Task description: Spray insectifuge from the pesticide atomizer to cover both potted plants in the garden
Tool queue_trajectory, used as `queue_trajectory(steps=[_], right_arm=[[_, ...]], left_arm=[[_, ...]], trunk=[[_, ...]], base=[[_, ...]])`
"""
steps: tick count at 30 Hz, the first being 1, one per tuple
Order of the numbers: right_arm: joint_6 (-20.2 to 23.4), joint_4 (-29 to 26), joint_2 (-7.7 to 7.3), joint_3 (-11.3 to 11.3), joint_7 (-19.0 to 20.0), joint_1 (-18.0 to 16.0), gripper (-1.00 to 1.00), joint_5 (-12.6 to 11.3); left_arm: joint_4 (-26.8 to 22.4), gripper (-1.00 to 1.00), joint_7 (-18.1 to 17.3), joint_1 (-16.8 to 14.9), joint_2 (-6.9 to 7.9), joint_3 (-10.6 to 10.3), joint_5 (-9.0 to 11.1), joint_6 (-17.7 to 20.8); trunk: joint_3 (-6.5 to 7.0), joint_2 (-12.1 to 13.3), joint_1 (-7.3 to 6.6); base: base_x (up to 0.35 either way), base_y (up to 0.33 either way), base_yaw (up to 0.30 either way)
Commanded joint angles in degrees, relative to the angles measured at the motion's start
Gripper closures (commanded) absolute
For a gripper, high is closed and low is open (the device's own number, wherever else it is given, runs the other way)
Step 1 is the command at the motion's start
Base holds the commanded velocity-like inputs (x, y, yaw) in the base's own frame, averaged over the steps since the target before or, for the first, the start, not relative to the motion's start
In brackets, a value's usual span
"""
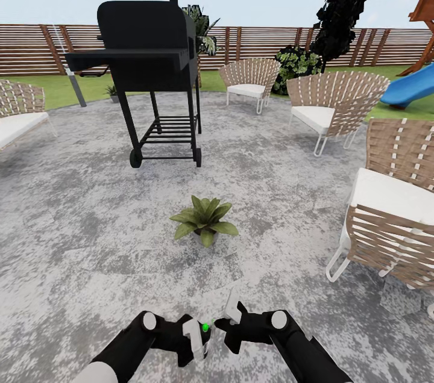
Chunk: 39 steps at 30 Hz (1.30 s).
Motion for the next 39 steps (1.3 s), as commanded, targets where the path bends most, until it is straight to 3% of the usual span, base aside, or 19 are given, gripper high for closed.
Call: queue_trajectory(steps=[1, 6, 13, 15, 16, 18, 21, 24, 25, 27, 28, 30, 32, 33, 35, 36, 39], right_arm=[[0.2, -0.1, 0.01, 0.0, 0.2, 0.0, 1.00, 0.3], [0.2, -0.1, -0.01, 0.0, 0.2, 0.0, 1.00, 0.3], [0.2, 0.6, -0.32, 0.0, 0.2, 0.0, 1.00, 0.2], [0.1, 3.2, -0.47, -0.3, 0.1, 0.0, 1.00, 0.2], [0.1, 4.1, -0.48, -0.3, 0.0, 0.0, -1.00, 0.2], [0.0, 5.8, -0.56, -0.5, -0.1, 0.0, -1.00, 0.1], [-0.2, 7.4, -1.01, -0.5, -0.3, 0.0, -1.00, 0.1], [-0.3, 8.3, -2.29, -0.7, -0.5, 0.0, -1.00, -0.2], [-0.3, 8.4, -2.52, -0.8, -0.6, 0.0, -1.00, -0.2], [-0.6, 9.5, -3.69, -3.0, -2.3, 0.1, -1.00, -0.3], [-1.3, 10.9, -4.07, -5.3, -4.4, 0.2, -1.00, -0.3], [-4.6, 14.3, -4.34, -10.1, -9.0, 0.3, -1.00, -0.4], [-7.6, 17.0, -4.37, -13.3, -12.1, 0.3, -1.00, -0.4], [-11.4, 20.7, -4.36, -16.9, -16.9, 0.3, -1.00, -0.4], [-13.9, 23.4, -4.33, -18.4, -21.1, 0.3, -1.00, -0.4], [-16.3, 26.0, -4.31, -19.2, -25.5, 0.3, -1.00, -0.4], [-21.1, 29.8, -4.24, -19.8, -32.3, 0.4, -1.00, -0.5]], left_arm=[[0.0, 1.00, 0.0, 0.0, 0.64, 0.1, -0.6, -0.5], [0.0, 1.00, 0.0, 0.2, 6.07, 0.1, -0.6, -0.1], [0.1, 1.00, 0.3, 0.5, 10.67, 0.7, -0.1, 0.3], [0.1, 1.00, 0.4, 0.7, 12.03, 0.8, 0.1, 0.3], [0.2, 1.00, 0.5, 0.7, 12.51, 0.9, 0.2, 0.3], [0.9, 1.00, 0.6, 0.8, 13.21, 1.6, 0.6, 0.3], [2.7, 1.00, 1.8, 0.8, 13.46, 6.1, 1.9, 0.3], [3.8, 1.00, 4.0, 0.8, 13.50, 13.4, 2.7, 0.4], [3.9, 1.00, 4.3, 0.8, 13.49, 14.3, 2.7, 0.5], [4.1, 1.00, 5.4, 0.8, 13.38, 18.8, 2.8, 1.2], [4.1, 1.00, 5.7, 0.8, 13.30, 20.7, 2.8, 2.4], [4.1, 1.00, 5.9, 0.8, 13.11, 22.5, 2.8, 5.7], [4.1, 1.00, 6.0, 0.8, 13.02, 23.1, 2.8, 7.9], [3.8, 1.00, 6.4, 0.8, 12.88, 23.4, 2.9, 10.9], [3.6, 1.00, 6.9, 0.8, 12.75, 23.5, 3.0, 13.0], [3.4, 1.00, 7.7, 0.8, 12.52, 23.6, 3.1, 14.8], [3.3, 1.00, 9.3, 0.6, 11.81, 23.7, 3.1, 17.1]], trunk=[[-0.05, 0.0, -0.01], [-0.05, 0.0, -0.01], [-0.05, 0.0, -0.01], [-0.05, 0.0, -0.01], [-0.05, 0.0, -0.01], [-0.05, 0.0, -0.01], [-0.05, 0.0, -0.01], [-0.05, 0.0, -0.01], [-0.05, 0.0, -0.01], [-0.05, 0.0, -0.01], [-0.05, 0.0, -0.01], [-0.05, 0.0, -0.01], [-0.05, 0.0, -0.01], [-0.05, 0.0, -0.01], [-0.05, 0.0, -0.01], [-0.05, 0.0, -0.01], [-0.05, 0.0, -0.01]], base=[[0.000, 0.000, 0.000], [0.000, 0.000, 0.000], [0.000, 0.000, 0.000], [0.000, 0.000, 0.000], [0.000, 0.000, 0.000], [0.000, 0.000, 0.000], [0.000, 0.000, 0.000], [0.000, 0.000, 0.000], [0.000, 0.000, 0.000], [0.000, 0.000, 0.000], [0.000, 0.000, 0.000], [0.000, 0.000, 0.000], [0.000, 0.000, 0.000], [0.000, 0.000, 0.000], [0.000, 0.000, 0.000], [0.000, 0.000, 0.000], [0.000, 0.000, 0.000]])
